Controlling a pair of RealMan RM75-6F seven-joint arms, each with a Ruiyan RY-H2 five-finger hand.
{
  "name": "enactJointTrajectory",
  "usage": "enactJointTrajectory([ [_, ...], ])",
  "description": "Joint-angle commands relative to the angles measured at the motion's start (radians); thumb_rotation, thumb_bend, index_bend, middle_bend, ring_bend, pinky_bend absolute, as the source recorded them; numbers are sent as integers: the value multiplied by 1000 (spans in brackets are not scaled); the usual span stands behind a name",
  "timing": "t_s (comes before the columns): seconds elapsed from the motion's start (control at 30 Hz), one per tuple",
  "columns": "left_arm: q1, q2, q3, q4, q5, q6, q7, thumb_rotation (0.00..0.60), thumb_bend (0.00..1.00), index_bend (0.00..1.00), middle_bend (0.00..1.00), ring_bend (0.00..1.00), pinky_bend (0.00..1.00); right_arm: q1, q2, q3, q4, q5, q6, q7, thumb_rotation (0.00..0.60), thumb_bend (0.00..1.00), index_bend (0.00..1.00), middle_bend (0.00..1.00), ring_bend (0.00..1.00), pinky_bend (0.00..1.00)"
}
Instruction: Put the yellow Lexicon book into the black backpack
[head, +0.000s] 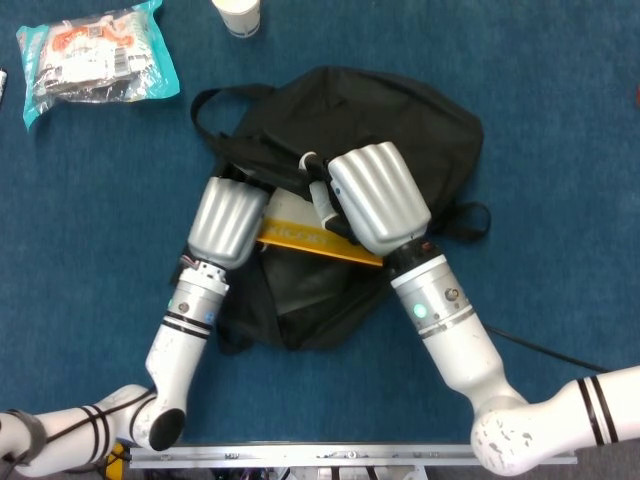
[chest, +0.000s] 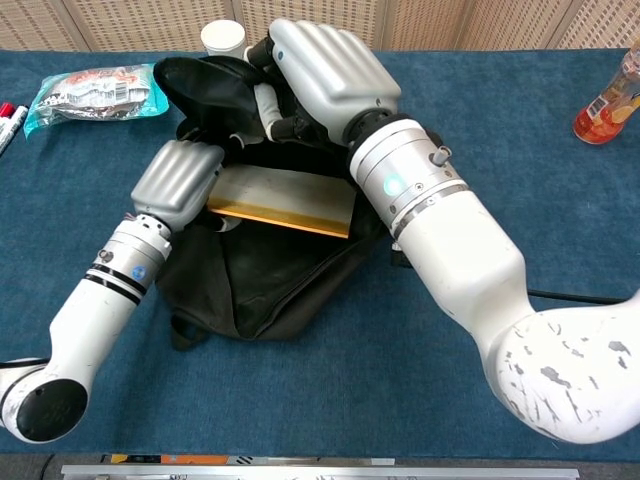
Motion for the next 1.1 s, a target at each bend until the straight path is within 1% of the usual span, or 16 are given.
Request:
enactJointTrajectory([
  [0.03,9,42,2,-41,-1,7,36,600,27,0,0,0,14,-3,8,0,0,-1,-3,9,600,619,814,740,663,897],
  [0.1,12,71,15,-62,4,5,66,600,1,0,0,0,1,-6,14,-3,1,-3,-5,14,600,620,814,740,663,896],
  [0.27,23,118,52,-98,20,0,114,600,0,0,0,0,0,-11,26,-6,-2,-4,-12,28,600,620,814,741,663,897],
  [0.37,29,157,73,-148,5,-24,172,600,0,0,0,0,0,-13,36,-9,-2,-6,-15,33,600,620,814,741,664,896],
  [0.47,33,190,89,-178,10,-24,226,600,0,0,0,0,0,-17,46,-13,-7,-8,-17,38,600,620,814,742,664,897],
  [0.57,41,222,98,-217,0,-29,243,600,0,0,0,0,0,-21,57,-18,-15,-10,-23,46,600,620,814,743,664,897],
  [0.73,60,291,100,-287,-17,-16,263,600,0,0,0,0,0,-31,77,-40,-35,-22,-30,57,600,620,814,743,664,897],
  [0.97,86,384,88,-349,-27,15,220,600,0,0,0,0,0,-55,112,-91,-66,-53,-45,83,600,620,814,743,664,897],
  [1.1,104,430,71,-372,-35,44,177,600,0,0,0,0,0,-62,130,-123,-83,-68,-67,94,600,620,814,743,664,897],
])
